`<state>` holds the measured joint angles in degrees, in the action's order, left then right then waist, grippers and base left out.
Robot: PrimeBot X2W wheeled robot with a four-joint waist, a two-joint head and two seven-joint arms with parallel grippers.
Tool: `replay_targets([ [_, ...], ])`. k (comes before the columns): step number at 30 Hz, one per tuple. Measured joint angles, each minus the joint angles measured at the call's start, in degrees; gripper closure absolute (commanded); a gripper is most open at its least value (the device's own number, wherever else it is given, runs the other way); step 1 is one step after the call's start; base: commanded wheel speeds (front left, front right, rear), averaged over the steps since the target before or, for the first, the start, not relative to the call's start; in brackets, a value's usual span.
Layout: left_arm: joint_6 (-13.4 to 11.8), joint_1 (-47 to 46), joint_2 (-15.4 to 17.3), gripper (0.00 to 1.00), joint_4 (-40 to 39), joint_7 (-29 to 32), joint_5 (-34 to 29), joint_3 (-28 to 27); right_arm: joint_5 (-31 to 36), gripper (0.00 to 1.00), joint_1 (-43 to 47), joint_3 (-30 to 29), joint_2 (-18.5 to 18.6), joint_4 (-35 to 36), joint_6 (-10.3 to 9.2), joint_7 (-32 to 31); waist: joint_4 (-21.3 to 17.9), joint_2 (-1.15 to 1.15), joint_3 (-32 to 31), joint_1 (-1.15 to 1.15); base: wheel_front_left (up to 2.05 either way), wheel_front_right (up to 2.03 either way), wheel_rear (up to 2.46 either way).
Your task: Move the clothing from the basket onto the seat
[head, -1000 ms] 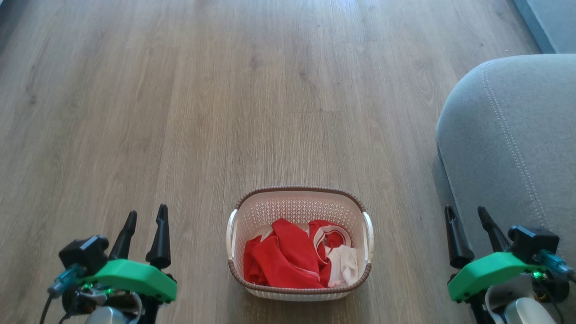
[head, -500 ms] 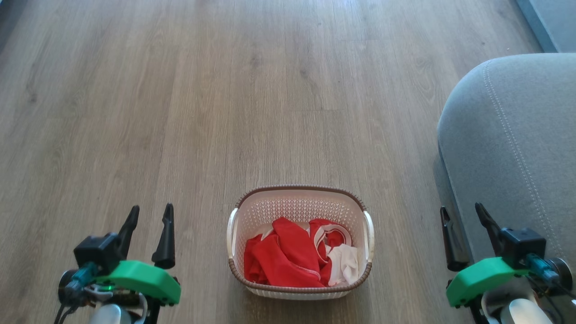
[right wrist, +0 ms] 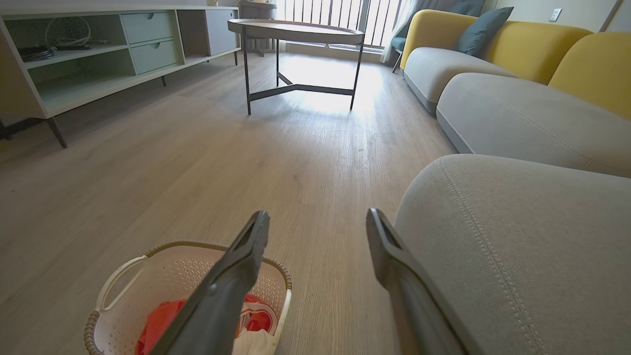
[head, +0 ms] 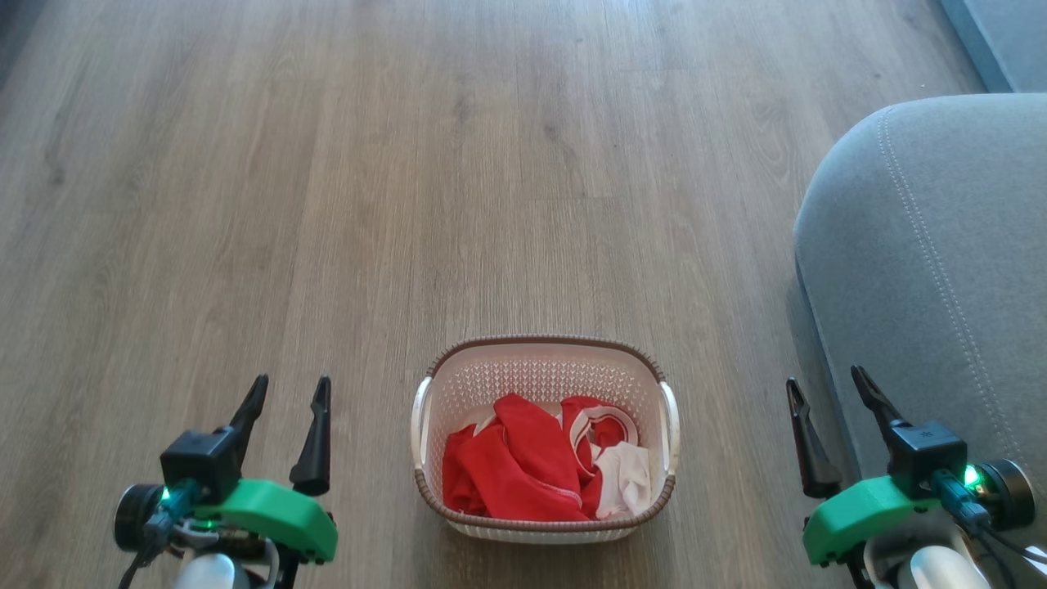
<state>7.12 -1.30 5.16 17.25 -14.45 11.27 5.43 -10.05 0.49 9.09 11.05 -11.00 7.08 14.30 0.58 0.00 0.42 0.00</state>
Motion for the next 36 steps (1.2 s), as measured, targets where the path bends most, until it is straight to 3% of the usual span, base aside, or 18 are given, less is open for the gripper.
replay_targets([
  [22,0.0,-0.6,0.2,0.00,0.6,0.0,0.3,-0.5,-0.1,0.00,0.0,-0.2,0.0,0.6,0.00,0.0,-0.3,0.00,1.3,0.00,0.00,0.00,0.00],
  [36,0.0,-6.9,0.2,0.00,-0.8,0.0,0.3,-0.7,0.5,0.00,-3.4,-3.1,-0.2,2.7,0.00,0.0,-0.9,0.00,10.1,0.00,0.00,0.00,0.00],
])
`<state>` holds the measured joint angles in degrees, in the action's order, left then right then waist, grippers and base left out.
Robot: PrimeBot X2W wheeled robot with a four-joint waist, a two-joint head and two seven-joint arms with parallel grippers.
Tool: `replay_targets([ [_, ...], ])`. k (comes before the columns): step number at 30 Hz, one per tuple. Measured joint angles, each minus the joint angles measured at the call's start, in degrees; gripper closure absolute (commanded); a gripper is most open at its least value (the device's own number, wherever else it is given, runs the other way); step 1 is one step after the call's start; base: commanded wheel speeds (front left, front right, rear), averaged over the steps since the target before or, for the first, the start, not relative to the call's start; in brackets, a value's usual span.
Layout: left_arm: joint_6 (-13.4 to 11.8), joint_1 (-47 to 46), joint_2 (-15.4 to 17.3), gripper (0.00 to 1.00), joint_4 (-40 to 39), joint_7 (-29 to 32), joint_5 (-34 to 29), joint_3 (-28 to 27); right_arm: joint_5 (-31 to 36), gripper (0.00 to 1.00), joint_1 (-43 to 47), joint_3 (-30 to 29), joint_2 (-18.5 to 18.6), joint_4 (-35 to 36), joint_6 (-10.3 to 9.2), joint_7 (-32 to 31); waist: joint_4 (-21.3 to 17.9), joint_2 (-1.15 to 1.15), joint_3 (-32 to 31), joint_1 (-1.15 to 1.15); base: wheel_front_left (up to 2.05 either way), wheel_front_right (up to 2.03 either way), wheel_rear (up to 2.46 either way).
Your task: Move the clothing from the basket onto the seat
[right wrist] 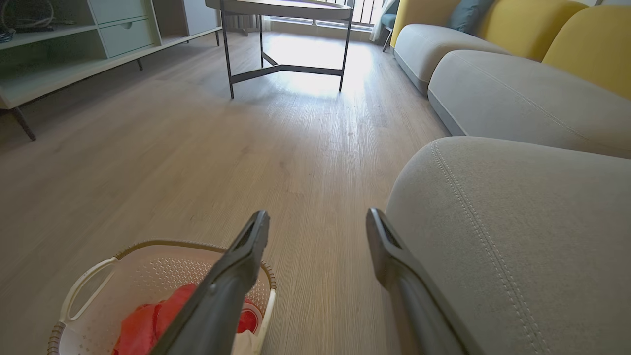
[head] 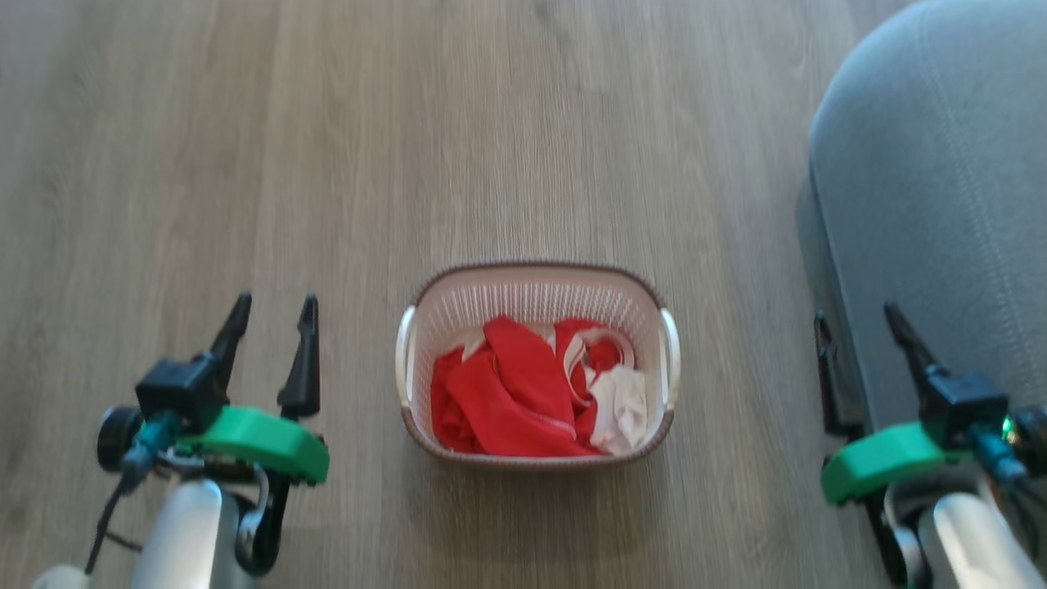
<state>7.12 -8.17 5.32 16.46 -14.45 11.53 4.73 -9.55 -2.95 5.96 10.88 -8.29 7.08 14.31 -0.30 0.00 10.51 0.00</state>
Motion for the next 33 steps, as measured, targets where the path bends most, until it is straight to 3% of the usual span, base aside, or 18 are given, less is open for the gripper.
replay_targets([
  [17,0.0,-13.3,-0.7,0.00,-1.4,-0.2,-1.5,2.4,1.0,0.00,-13.5,-2.7,-1.6,4.2,0.00,0.1,-2.3,0.00,17.3,-0.01,0.00,0.00,0.00],
  [27,0.0,-21.3,-1.1,0.00,4.5,-0.2,-3.5,11.0,1.0,0.00,-19.3,-4.7,-2.4,6.3,0.00,0.1,-4.3,0.00,25.7,-0.01,0.00,0.00,0.00],
  [33,0.0,-27.6,-1.2,0.00,10.5,4.0,-4.1,17.0,1.0,0.00,-22.0,-4.8,-3.5,7.8,0.01,0.3,-6.9,0.00,29.1,0.00,0.00,0.00,0.00],
])
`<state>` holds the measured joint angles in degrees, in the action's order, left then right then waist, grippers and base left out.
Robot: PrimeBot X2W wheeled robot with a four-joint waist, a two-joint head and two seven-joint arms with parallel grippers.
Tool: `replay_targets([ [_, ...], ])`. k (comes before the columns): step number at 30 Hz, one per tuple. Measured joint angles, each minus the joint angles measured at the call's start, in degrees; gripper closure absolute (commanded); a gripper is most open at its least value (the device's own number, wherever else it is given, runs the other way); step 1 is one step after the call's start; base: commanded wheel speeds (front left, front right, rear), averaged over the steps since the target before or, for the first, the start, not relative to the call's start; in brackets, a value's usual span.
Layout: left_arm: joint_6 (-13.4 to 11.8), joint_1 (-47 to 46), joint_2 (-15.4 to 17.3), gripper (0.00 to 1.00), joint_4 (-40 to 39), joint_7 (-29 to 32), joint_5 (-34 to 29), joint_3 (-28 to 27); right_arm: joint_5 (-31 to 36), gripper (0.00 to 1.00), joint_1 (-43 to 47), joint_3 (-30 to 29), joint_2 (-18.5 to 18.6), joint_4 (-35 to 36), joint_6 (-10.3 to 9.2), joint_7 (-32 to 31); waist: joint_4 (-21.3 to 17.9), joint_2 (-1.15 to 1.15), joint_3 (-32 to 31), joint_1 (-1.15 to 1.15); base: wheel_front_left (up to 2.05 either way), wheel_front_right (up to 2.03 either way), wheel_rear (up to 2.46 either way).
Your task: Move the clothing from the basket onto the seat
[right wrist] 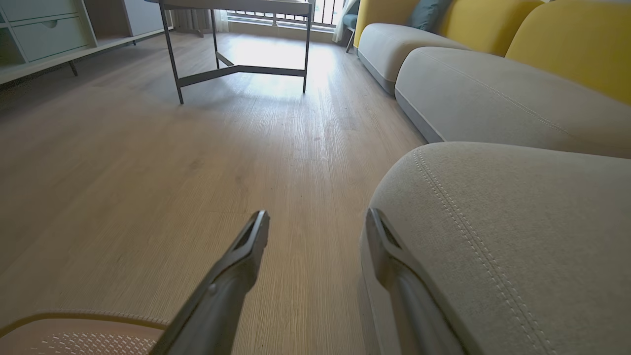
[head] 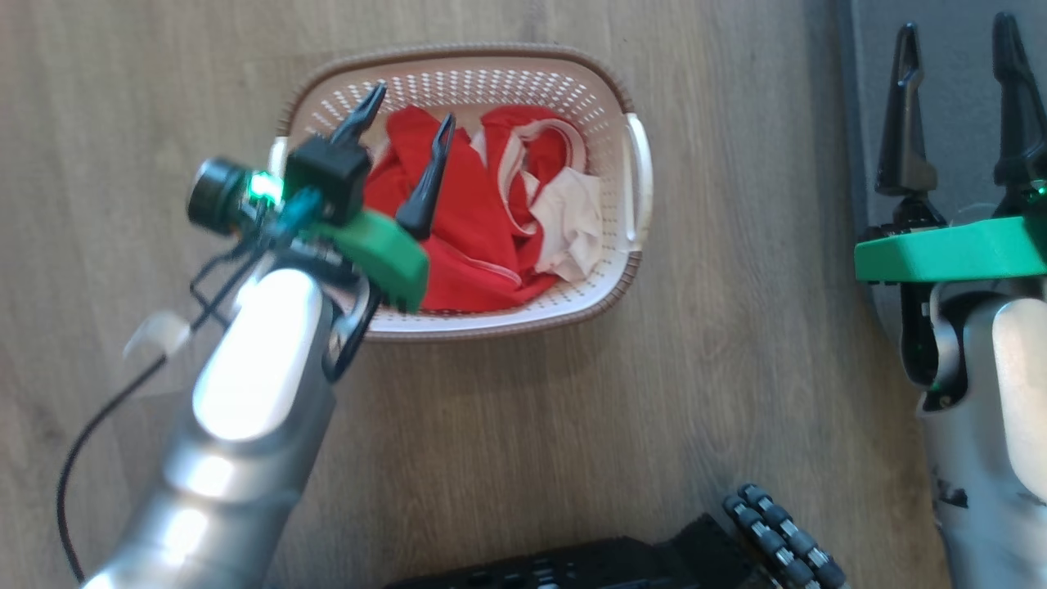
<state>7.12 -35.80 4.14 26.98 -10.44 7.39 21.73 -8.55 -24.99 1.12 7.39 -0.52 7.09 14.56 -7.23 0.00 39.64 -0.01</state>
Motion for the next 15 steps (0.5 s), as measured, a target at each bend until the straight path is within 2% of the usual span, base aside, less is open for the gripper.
replay_targets([
  [6,-0.8,-5.9,-0.4,0.00,5.3,6.1,-2.4,2.3,-0.4,0.00,-0.5,0.4,-1.4,0.7,-0.01,0.2,-2.8,0.00,2.0,0.00,0.00,0.00,0.00],
  [15,-4.2,-9.8,-0.3,0.00,14.5,12.7,-6.0,4.6,-1.4,0.00,-0.5,1.0,-3.3,1.7,0.00,0.2,-7.2,0.00,5.0,0.00,0.00,0.00,0.00],
])
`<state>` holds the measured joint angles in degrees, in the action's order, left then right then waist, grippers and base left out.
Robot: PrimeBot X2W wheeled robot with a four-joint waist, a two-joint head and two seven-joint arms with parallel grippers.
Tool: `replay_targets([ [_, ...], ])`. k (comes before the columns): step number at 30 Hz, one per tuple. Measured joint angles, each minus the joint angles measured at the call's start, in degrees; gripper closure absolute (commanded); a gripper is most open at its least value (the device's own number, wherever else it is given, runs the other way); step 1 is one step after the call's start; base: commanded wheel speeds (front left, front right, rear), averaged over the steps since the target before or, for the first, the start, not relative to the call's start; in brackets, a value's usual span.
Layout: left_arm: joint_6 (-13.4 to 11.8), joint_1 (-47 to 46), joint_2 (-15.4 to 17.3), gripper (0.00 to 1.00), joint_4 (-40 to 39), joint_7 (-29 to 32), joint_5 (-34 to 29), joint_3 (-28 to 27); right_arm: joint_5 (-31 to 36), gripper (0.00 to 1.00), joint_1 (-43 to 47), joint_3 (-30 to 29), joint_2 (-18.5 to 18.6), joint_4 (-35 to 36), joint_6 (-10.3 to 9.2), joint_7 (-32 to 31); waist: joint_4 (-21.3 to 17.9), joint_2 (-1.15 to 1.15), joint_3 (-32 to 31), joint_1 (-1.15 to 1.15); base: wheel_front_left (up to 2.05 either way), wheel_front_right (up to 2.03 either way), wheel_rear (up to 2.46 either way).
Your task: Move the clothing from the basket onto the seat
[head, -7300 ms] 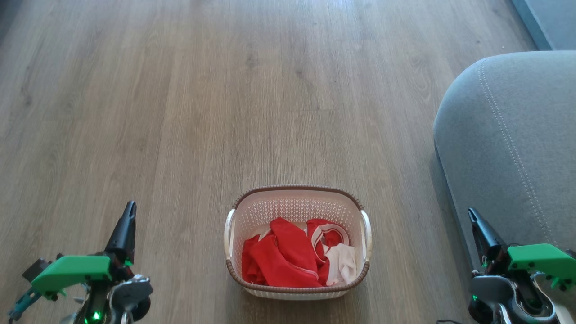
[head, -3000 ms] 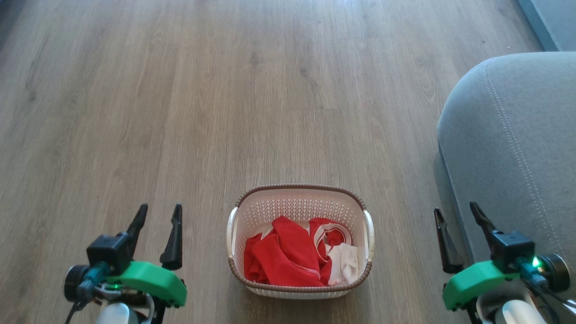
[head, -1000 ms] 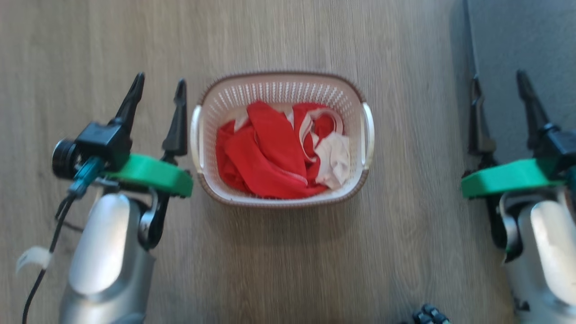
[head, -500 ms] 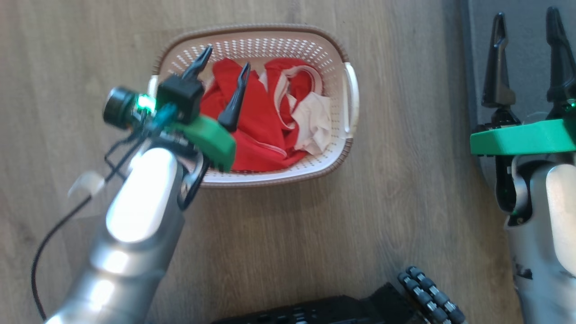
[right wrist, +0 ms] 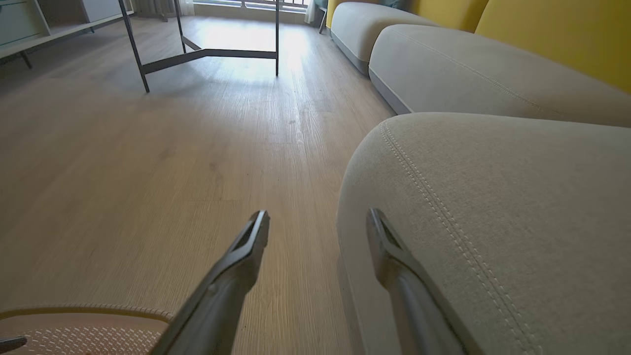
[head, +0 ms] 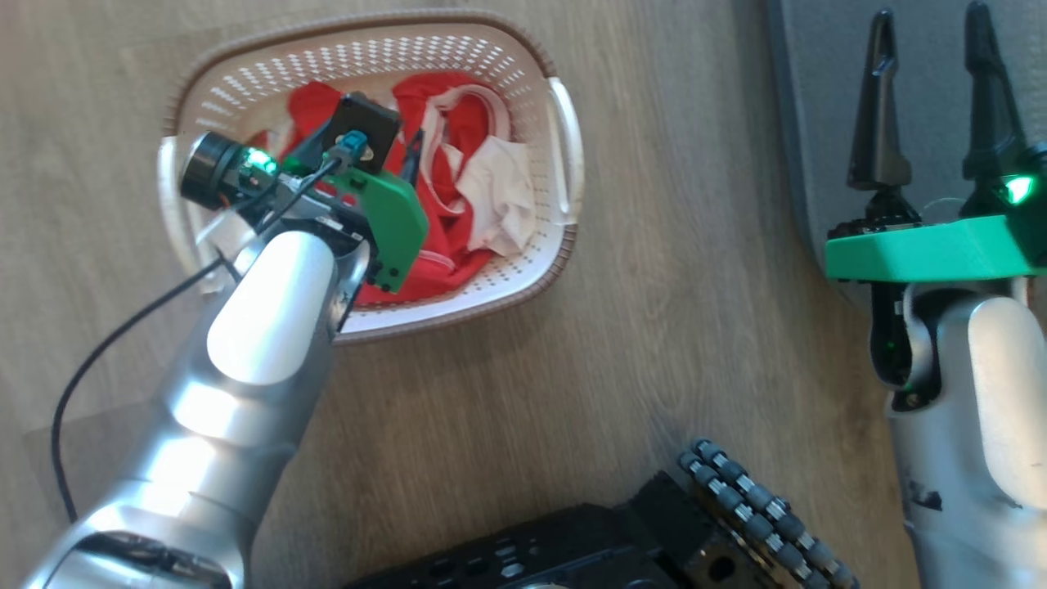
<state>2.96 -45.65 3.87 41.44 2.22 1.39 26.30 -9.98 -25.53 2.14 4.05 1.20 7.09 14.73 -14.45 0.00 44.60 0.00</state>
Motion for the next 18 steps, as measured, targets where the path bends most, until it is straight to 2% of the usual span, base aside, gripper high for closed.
replay_targets([
  [9,-2.6,-2.5,2.5,0.00,7.7,4.5,-0.9,0.3,-1.4,0.00,0.0,1.6,-0.8,0.1,-0.01,0.0,-4.1,0.00,2.8,0.00,0.00,0.00,0.00],
  [12,-4.3,-2.7,3.5,0.00,9.5,5.5,-0.9,-0.7,-1.8,0.00,0.0,1.6,-0.9,0.3,-0.01,0.0,-5.4,0.00,3.7,0.00,0.00,0.00,0.00],
  [18,-5.2,-3.4,5.8,0.00,12.1,5.8,0.4,-2.3,-3.3,0.00,0.0,1.7,-1.2,1.4,0.00,0.0,-7.6,0.00,5.9,0.00,0.00,0.00,0.00],
])
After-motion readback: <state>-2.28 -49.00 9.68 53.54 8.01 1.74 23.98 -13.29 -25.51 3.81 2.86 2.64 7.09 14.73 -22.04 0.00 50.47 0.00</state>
